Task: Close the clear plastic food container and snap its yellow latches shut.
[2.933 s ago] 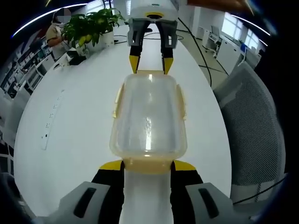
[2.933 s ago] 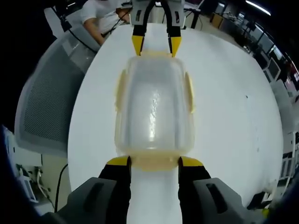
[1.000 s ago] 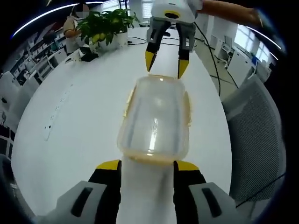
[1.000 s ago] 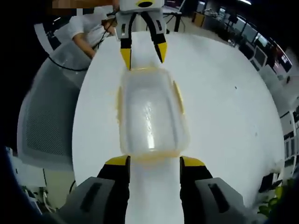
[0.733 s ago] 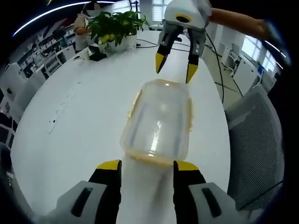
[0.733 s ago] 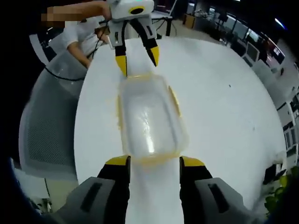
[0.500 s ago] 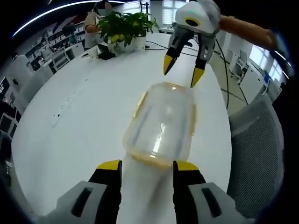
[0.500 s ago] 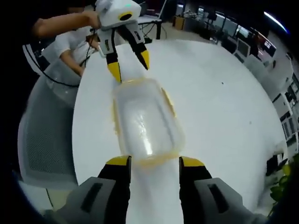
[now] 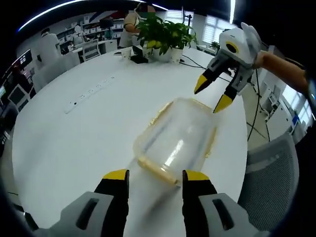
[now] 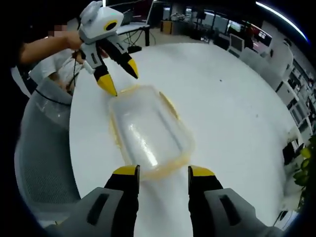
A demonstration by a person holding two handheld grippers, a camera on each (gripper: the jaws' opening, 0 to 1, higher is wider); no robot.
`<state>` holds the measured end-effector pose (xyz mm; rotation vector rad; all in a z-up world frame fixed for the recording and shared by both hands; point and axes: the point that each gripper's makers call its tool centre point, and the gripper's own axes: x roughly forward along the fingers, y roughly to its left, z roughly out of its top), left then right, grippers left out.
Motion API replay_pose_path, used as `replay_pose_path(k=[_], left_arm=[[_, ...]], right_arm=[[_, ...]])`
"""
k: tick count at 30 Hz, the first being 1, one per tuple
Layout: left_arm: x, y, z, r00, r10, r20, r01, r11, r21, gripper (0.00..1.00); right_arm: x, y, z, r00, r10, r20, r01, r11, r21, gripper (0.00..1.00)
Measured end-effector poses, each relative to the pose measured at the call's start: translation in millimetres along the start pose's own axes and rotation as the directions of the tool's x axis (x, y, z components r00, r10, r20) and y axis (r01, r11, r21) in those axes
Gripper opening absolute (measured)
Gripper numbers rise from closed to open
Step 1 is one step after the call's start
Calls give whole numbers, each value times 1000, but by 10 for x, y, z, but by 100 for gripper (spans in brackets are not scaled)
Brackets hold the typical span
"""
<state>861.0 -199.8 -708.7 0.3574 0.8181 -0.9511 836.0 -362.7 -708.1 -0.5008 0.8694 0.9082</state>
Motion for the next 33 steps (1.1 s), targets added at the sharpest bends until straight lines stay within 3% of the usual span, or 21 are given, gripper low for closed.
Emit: replay_pose_path(k=[4,8,11,18,24,27,30,33], left_arm=[[14,0,-15,1000,14,13,-13,998,-55,35],[35,-50,-28,1000,-1,22,3,995,-96,35],[47,-72,-28,1000,-4,25,6,994,-113,31],[99,-153,-19,999,-37,28,41,984,-172,31],[124,-171,-23,999,-42,35,48,978,-205,34],[129,-178,-42,998,-52,28,58,968,-244,33],[137,-185,-64,997,-69,24,73,953,-295,32],[144,-185,-61,997,-69,29,74,954,-291,31]], right_arm=[[31,18,4,1000,-14,23,13,998,56,35],[64,38,21,998,-8,59,-2,986,168,35],[71,-3,13,997,-33,64,20,980,197,35],[89,32,20,997,-18,75,-2,964,266,34],[109,36,0,996,-7,88,-25,934,357,35],[110,40,2,996,-6,91,-27,934,356,34],[126,44,-1,996,0,93,-36,919,394,34],[132,34,-18,994,4,106,-48,909,414,33]])
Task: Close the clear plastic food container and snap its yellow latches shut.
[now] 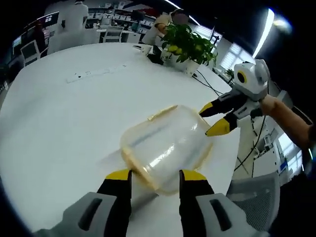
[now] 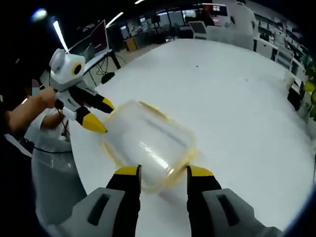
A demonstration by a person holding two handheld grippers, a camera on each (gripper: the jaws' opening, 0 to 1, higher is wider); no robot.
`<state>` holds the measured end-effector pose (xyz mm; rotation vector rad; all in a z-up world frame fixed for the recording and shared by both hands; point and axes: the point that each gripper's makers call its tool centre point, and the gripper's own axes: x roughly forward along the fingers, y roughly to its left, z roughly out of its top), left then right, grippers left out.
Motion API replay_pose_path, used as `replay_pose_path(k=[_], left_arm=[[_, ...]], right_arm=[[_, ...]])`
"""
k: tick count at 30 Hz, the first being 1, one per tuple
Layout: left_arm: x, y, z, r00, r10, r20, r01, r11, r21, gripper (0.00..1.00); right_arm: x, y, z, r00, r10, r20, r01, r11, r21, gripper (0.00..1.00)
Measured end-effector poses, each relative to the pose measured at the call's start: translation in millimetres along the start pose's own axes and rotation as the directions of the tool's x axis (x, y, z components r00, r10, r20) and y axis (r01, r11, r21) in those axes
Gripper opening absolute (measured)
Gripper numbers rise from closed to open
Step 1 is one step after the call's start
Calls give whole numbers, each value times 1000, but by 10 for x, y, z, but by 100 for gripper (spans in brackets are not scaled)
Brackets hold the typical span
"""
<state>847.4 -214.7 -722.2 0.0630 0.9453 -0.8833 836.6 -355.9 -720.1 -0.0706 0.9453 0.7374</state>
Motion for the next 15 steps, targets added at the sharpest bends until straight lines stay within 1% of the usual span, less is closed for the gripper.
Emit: replay_pose_path(k=[2,3,4,5,8,9,10,12,15], left_arm=[[6,-8,-6,1000,-1,-3,1,1000,-19,30],[9,-1,1,1000,-1,-2,1,1000,-23,29],[10,4,1,1000,-3,0,3,999,-33,28],[8,9,-2,1000,-3,1,3,999,-34,28],[23,14,18,1000,-4,21,5,999,-37,27],[3,-127,46,997,-70,43,74,992,-99,26],[-87,-27,25,999,-23,38,25,998,-58,26],[-33,3,24,999,-15,37,17,998,-64,26],[-20,-2,27,999,-14,30,15,998,-54,26]], right_arm=[[15,14,-18,1000,20,8,-20,1000,4,30],[34,3,12,999,8,34,-12,993,119,29],[26,-7,-4,999,11,30,-14,996,92,29],[27,-8,-8,999,10,35,-13,996,83,29],[32,10,6,999,2,40,-6,996,89,28],[31,10,30,999,5,46,-9,997,77,28],[22,11,36,999,2,40,-6,996,85,28],[15,17,30,999,1,35,-4,997,81,28],[10,20,22,999,-2,34,-1,996,86,28]])
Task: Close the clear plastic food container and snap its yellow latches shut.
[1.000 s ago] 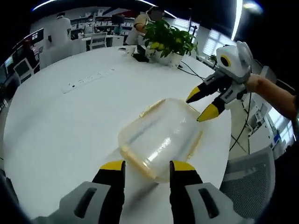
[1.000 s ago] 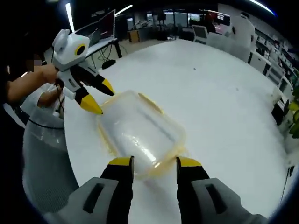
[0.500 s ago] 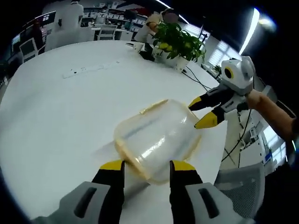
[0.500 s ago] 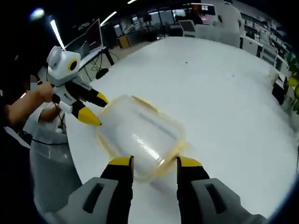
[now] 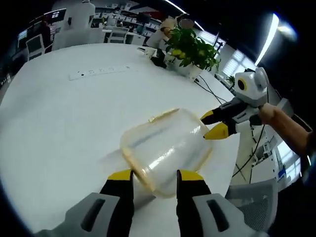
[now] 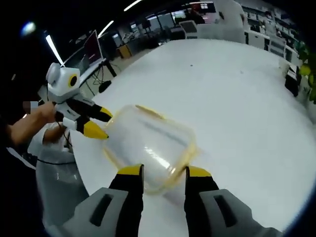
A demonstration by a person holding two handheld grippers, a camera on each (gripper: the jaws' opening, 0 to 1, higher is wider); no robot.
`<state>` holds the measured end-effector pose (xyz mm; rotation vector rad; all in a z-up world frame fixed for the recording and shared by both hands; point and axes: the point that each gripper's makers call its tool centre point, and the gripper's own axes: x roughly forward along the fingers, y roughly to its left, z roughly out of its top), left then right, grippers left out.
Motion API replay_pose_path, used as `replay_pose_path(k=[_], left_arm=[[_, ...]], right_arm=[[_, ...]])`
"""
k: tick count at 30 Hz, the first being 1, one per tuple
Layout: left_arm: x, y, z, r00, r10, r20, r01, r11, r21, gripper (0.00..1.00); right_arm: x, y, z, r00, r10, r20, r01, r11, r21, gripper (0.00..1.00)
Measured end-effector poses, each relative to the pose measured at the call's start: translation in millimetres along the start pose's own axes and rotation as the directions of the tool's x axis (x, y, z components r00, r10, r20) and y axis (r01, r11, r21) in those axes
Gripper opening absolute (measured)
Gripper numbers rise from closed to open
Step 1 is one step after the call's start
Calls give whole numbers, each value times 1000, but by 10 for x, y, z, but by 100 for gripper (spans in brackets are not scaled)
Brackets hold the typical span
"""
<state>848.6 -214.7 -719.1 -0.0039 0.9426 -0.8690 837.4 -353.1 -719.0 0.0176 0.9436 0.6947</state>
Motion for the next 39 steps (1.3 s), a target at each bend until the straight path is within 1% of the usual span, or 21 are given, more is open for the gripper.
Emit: replay_pose_path(k=[4,12,24,39], left_arm=[[-14,22,-10,1000,4,-10,-4,1000,5,27],[-70,39,-94,1000,8,-30,-8,1000,7,27],[-212,72,-257,999,13,-40,-13,1000,11,27],[-397,112,-464,998,20,-64,-19,1000,12,27]], right_arm=[[-10,29,-24,1000,-3,2,3,1000,9,28],[17,115,-57,1000,-4,2,4,1000,8,29],[66,342,-130,1000,-2,-5,2,1000,12,29],[142,601,-173,1000,1,-6,-1,1000,8,29]])
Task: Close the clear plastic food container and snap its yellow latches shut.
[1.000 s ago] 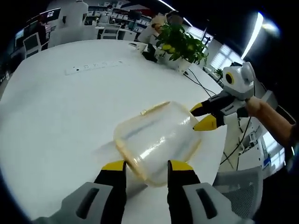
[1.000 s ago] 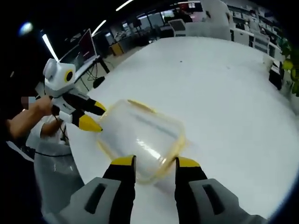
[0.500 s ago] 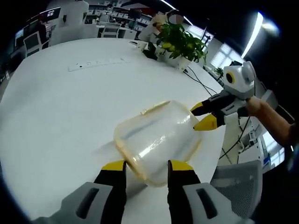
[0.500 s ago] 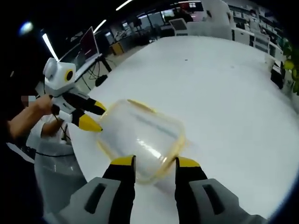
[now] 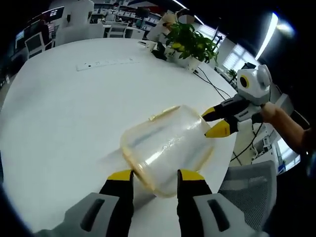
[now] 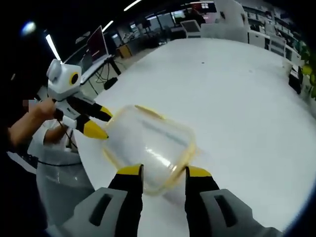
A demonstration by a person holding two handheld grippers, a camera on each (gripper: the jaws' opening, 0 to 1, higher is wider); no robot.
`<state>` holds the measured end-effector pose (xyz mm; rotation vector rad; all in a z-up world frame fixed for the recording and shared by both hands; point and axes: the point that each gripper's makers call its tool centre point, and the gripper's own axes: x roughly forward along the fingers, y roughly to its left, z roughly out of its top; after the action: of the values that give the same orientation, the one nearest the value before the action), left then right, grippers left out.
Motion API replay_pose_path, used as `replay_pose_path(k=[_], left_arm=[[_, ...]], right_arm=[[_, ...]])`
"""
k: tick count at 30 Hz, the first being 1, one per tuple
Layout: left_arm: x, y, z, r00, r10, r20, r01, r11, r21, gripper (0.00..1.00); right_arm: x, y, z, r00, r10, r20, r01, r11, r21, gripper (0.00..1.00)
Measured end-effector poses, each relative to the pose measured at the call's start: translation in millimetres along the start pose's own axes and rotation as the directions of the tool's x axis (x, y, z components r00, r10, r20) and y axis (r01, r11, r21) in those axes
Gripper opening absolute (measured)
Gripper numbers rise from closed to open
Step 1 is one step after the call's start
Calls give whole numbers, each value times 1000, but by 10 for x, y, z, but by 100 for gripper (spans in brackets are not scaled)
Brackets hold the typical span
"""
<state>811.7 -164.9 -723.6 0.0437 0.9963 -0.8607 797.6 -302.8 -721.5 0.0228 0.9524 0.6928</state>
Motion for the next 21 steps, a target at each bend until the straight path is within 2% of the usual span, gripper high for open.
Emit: replay_pose_path(k=[21], left_arm=[[-232,62,-272,1000,13,-15,-13,1000,-12,27]], right_arm=[[112,325,-46,1000,14,-24,-15,1000,-23,30]])
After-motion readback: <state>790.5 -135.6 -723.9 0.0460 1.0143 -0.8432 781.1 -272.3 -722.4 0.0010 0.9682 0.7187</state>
